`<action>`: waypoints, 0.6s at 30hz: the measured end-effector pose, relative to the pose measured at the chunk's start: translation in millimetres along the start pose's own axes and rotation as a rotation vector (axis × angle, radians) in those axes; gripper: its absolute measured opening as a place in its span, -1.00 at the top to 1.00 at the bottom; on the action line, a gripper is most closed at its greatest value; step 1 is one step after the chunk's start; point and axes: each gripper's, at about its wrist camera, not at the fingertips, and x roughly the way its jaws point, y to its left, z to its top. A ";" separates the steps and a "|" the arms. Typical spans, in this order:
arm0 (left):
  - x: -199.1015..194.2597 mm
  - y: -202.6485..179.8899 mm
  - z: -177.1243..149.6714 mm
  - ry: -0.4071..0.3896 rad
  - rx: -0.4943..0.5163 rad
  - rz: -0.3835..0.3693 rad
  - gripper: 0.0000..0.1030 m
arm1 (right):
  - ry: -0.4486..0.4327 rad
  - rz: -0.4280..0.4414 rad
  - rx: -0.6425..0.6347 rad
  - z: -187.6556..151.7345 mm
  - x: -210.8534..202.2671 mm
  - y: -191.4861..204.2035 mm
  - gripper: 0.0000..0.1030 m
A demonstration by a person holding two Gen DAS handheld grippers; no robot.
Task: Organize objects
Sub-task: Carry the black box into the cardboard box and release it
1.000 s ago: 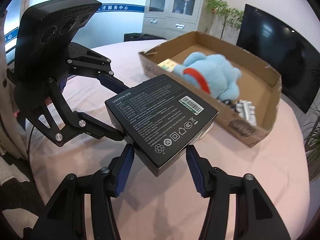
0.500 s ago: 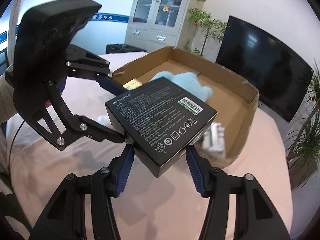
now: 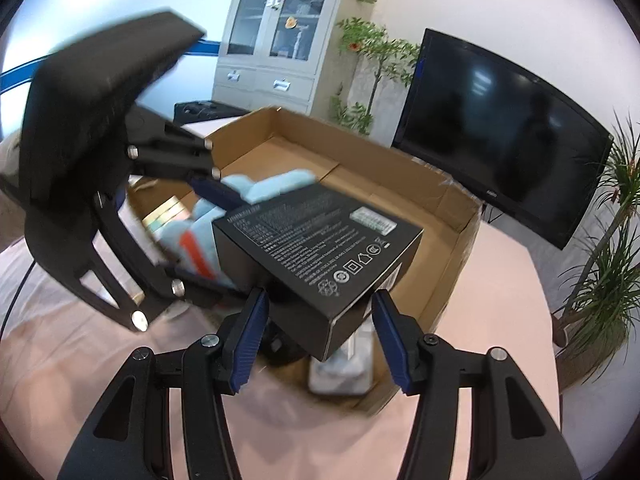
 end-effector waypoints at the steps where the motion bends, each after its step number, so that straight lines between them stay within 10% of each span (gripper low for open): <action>1: 6.4 4.3 4.8 0.007 0.001 0.004 -0.15 | -0.013 -0.005 0.004 6.0 1.7 -7.0 0.00; 18: 60.8 24.3 6.5 0.056 -0.027 0.078 -0.16 | 0.130 -0.080 0.083 -15.1 67.1 -37.1 -0.06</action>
